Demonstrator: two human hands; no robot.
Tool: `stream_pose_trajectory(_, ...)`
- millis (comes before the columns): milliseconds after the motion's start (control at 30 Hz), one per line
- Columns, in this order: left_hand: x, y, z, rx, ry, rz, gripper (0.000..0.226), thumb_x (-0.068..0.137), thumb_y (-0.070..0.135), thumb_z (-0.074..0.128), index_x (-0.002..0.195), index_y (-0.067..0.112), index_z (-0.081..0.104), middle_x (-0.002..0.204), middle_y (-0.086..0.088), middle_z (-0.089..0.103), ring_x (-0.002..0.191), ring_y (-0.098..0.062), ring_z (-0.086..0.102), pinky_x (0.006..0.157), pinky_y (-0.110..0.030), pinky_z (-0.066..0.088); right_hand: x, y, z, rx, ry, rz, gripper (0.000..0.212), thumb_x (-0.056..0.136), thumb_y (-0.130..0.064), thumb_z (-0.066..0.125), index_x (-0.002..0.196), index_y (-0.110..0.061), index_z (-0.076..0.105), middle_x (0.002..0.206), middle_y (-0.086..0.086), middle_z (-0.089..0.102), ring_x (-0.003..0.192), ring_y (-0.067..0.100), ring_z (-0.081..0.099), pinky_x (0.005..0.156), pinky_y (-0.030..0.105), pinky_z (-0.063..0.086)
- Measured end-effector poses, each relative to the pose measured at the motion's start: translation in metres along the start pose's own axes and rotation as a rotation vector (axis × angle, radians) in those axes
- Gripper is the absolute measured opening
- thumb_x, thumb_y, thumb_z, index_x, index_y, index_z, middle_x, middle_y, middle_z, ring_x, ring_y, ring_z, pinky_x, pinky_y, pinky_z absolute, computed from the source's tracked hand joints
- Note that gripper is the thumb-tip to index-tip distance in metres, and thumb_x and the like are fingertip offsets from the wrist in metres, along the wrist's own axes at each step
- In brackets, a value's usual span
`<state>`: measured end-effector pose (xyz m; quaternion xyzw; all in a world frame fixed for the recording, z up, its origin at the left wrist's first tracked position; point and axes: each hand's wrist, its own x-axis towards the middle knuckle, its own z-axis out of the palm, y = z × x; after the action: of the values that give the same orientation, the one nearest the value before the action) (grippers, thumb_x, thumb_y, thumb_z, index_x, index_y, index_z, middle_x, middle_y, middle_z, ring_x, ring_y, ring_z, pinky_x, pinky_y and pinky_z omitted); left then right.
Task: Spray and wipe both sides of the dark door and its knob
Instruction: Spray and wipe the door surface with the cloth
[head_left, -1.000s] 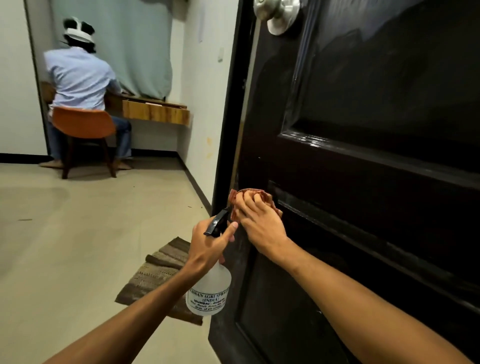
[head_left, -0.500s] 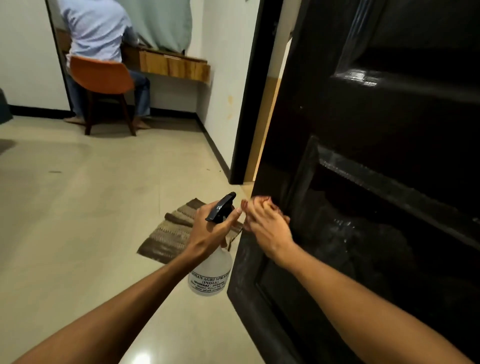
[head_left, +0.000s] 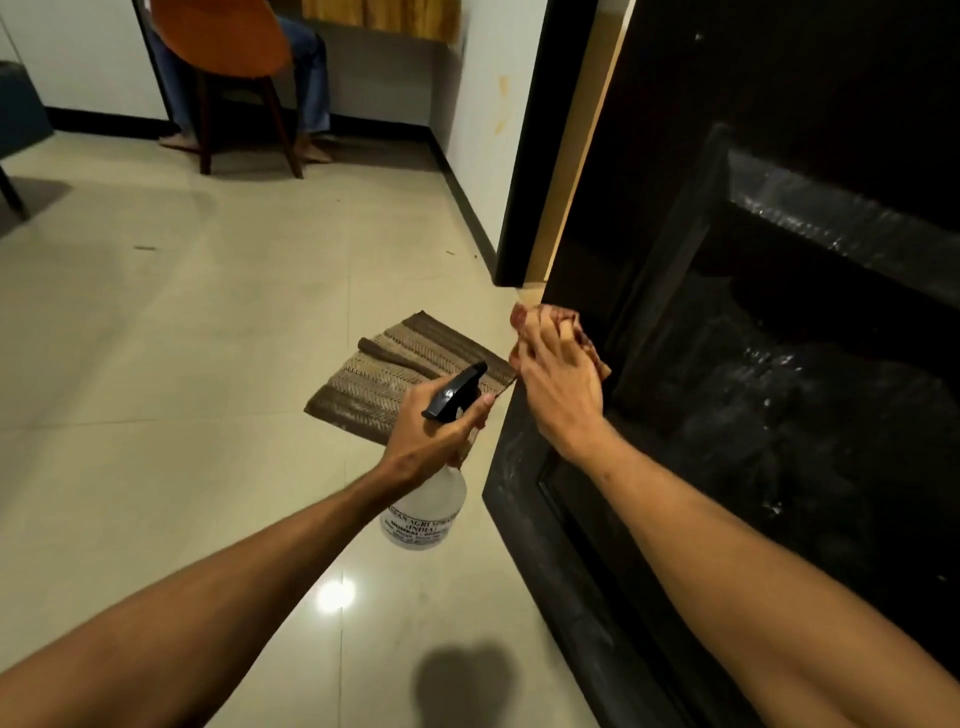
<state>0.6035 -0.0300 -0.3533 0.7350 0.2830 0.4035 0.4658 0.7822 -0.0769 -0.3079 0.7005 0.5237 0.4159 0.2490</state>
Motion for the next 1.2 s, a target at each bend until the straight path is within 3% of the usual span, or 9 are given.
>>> stream_pose_trajectory(67,-0.004,-0.009,0.003,0.008,-0.014,-0.023,0.013,0.100,0.028,0.070,0.097,0.015,0.070,0.083,0.001,0.073,0.062,0.001,0.067,0.058,-0.015,0.052,0.001,-0.005,0.004,0.052,-0.001,0.009,0.072,0.091,-0.030,0.055,0.156,-0.009,0.035,0.163,0.020,0.021,0.150,0.038,0.017,0.119,0.052,0.008)
stream_pose_trajectory(233,-0.014,-0.021,0.012,-0.005,-0.012,-0.027,0.020,0.100,0.027,0.070,0.097,0.007,0.069,0.078,-0.006,0.070,0.058,-0.005,0.066,0.046,-0.017,0.049,-0.081,-0.073,0.055,0.022,-0.214,-0.361,0.062,0.105,-0.030,0.044,0.158,-0.001,0.029,0.164,0.020,0.021,0.152,0.042,0.016,0.125,0.050,0.015)
stream_pose_trajectory(433,-0.039,-0.079,0.017,-0.080,-0.049,-0.036,0.018,0.098,0.030,0.073,0.097,0.013,0.071,0.078,-0.009,0.071,0.066,-0.024,0.071,0.045,-0.030,0.055,-0.039,-0.065,0.052,-0.015,-0.061,-0.187,0.067,0.100,-0.032,0.048,0.159,-0.007,0.028,0.164,0.021,0.018,0.152,0.041,0.013,0.124,0.051,0.015)
stream_pose_trajectory(633,-0.040,-0.122,0.027,-0.142,-0.058,-0.115,0.022,0.098,0.029,0.073,0.095,0.007,0.071,0.075,-0.017,0.068,0.059,-0.030,0.064,0.046,-0.035,0.052,-0.071,-0.111,0.071,-0.035,-0.224,-0.412,0.066,0.101,-0.031,0.047,0.159,-0.004,0.029,0.166,0.020,0.013,0.154,0.039,0.011,0.126,0.049,0.009)
stream_pose_trajectory(700,-0.036,-0.129,0.029,-0.145,-0.077,-0.133,0.022,0.097,0.029,0.073,0.093,0.008,0.070,0.075,-0.021,0.067,0.058,-0.033,0.064,0.042,-0.037,0.054,-0.053,-0.103,0.073,-0.016,-0.161,-0.341,0.063,0.100,-0.031,0.049,0.157,-0.007,0.035,0.166,0.020,0.014,0.154,0.038,0.012,0.125,0.049,0.012)
stream_pose_trajectory(800,-0.037,-0.150,0.031,-0.138,-0.084,-0.178,0.015,0.098,0.024,0.074,0.091,0.011,0.070,0.074,-0.021,0.067,0.051,-0.017,0.061,0.042,-0.030,0.052,-0.015,-0.107,0.080,-0.052,-0.072,-0.243,0.064,0.097,-0.036,0.050,0.155,-0.010,0.037,0.163,0.023,0.017,0.151,0.042,0.014,0.122,0.052,0.017)
stream_pose_trajectory(900,-0.048,-0.168,0.036,-0.141,-0.084,-0.241,0.014,0.098,0.024,0.074,0.089,0.014,0.071,0.072,-0.018,0.068,0.051,-0.010,0.060,0.043,-0.029,0.051,-0.048,-0.143,0.100,-0.049,-0.186,-0.395,0.066,0.099,-0.035,0.048,0.156,-0.004,0.035,0.161,0.026,0.015,0.148,0.046,0.015,0.122,0.056,0.016)
stream_pose_trajectory(967,-0.050,-0.175,0.038,-0.132,-0.094,-0.253,0.014,0.097,0.025,0.075,0.090,0.014,0.071,0.073,-0.016,0.068,0.051,-0.010,0.061,0.043,-0.029,0.052,-0.080,-0.164,0.117,-0.050,-0.271,-0.504,0.065,0.101,-0.032,0.048,0.157,-0.002,0.034,0.161,0.023,0.017,0.147,0.044,0.018,0.123,0.053,0.015)
stream_pose_trajectory(1200,-0.044,-0.194,0.031,-0.122,-0.067,-0.184,0.030,0.094,0.039,0.073,0.098,0.010,0.072,0.076,-0.017,0.070,0.053,-0.014,0.061,0.042,-0.029,0.052,-0.046,-0.173,0.125,-0.044,-0.153,-0.430,0.068,0.099,-0.033,0.046,0.156,0.001,0.030,0.161,0.026,0.020,0.148,0.044,0.018,0.122,0.054,0.016)
